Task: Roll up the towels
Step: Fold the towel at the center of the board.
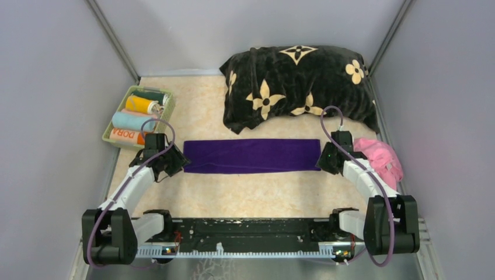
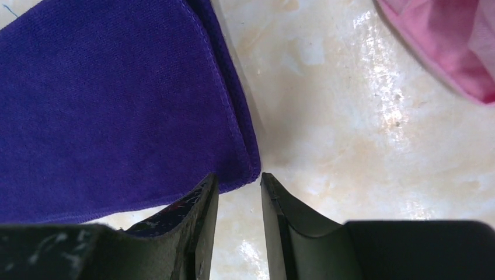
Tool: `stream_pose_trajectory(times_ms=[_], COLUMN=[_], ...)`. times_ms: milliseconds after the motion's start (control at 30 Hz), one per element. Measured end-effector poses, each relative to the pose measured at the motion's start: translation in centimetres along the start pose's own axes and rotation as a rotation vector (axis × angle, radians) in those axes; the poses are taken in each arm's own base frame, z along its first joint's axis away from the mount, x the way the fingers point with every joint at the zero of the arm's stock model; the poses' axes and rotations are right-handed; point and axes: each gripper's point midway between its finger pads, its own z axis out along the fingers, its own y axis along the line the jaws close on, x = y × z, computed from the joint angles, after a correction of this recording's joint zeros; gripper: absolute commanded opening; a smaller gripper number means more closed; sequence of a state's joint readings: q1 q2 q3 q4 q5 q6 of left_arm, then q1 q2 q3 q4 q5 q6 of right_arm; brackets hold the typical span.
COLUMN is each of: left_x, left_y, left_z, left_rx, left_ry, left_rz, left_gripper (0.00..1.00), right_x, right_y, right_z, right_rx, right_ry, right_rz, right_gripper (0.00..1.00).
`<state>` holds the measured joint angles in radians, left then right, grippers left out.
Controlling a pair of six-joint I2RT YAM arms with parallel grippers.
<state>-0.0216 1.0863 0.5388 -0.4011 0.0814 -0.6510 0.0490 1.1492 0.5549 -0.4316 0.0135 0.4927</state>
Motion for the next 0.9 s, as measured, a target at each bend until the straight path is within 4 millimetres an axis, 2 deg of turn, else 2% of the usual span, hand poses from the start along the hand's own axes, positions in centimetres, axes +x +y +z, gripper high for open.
stream_pose_trajectory(times_ms=[300, 600, 900], left_x=[-0.4, 0.4, -0.4], left_y=[-0.4, 0.1, 0.2], left_z=[0.0, 0.1, 0.2], left_rx=[0.021, 0.042, 0.044], left_ry=[-0.023, -0.055, -0.11], left_rz=[-0.012, -0.065, -0.109], left_gripper=[0.54, 0.54, 0.47], right_x=[0.0, -0.3, -1.6], right_y=[0.5, 0.4, 0.5], right_z=[0.6, 0.8, -0.3], right_rx=[-0.021, -0.032, -0.038], right_ry=[-0.005, -0.048, -0.128], right_rz=[0.036, 0.042, 0.048], right_gripper=[0.25, 0.0, 0.0])
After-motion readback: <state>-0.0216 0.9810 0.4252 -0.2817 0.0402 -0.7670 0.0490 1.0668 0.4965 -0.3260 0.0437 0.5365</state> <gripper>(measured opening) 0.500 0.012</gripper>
